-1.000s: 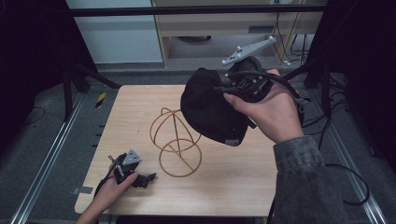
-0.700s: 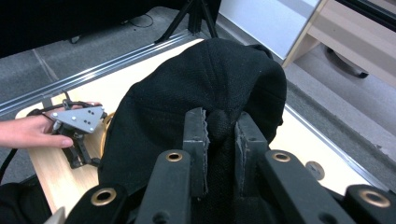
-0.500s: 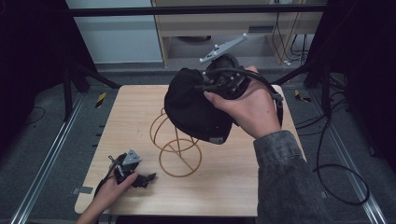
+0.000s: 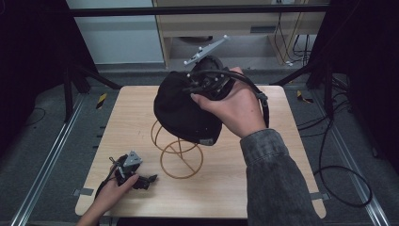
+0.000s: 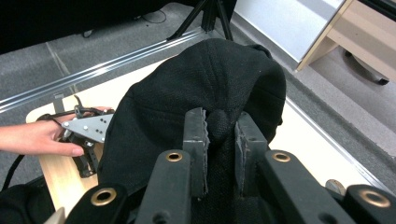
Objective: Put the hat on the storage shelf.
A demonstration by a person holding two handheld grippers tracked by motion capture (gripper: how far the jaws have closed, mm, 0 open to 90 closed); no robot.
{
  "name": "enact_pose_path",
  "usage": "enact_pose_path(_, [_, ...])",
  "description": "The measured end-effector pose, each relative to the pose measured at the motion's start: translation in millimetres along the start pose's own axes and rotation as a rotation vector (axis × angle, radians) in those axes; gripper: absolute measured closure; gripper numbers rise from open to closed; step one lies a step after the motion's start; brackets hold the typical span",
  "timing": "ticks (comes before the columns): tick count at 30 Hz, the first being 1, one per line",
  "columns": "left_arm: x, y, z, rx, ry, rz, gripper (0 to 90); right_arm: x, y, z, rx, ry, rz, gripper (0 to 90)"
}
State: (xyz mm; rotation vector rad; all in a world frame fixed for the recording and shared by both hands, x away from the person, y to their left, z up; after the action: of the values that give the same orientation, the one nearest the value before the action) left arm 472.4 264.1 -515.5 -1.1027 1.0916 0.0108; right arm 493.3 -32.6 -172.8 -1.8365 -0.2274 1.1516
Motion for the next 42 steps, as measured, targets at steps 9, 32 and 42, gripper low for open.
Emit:
enact_pose_path(9, [0.0,0.0,0.0,0.000,0.000,0.000,0.0,15.8,-6.7,4.8,-0.009,-0.020,0.014,78.1])
enact_pose_path(32, [-0.1,0.0,-0.1,-0.001,0.000,0.000,0.0,40.0,-12.9,11.8,-0.025,-0.041,0.063,78.0])
enact_pose_path(42, [-0.1,0.1,-0.2,-0.001,0.000,0.000,0.0,43.4,-12.7,13.1,-0.025,-0.051,0.070,78.0])
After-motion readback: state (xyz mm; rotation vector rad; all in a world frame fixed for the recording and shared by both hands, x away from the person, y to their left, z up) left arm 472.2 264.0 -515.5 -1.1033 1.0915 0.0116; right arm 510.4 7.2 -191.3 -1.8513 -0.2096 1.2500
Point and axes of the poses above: each handheld gripper's, and its own axes: x roughly forward along the jaws, y roughly out of its underside, z roughly to its left, the point moved 1 cm from there along x, roughly forward along the jaws
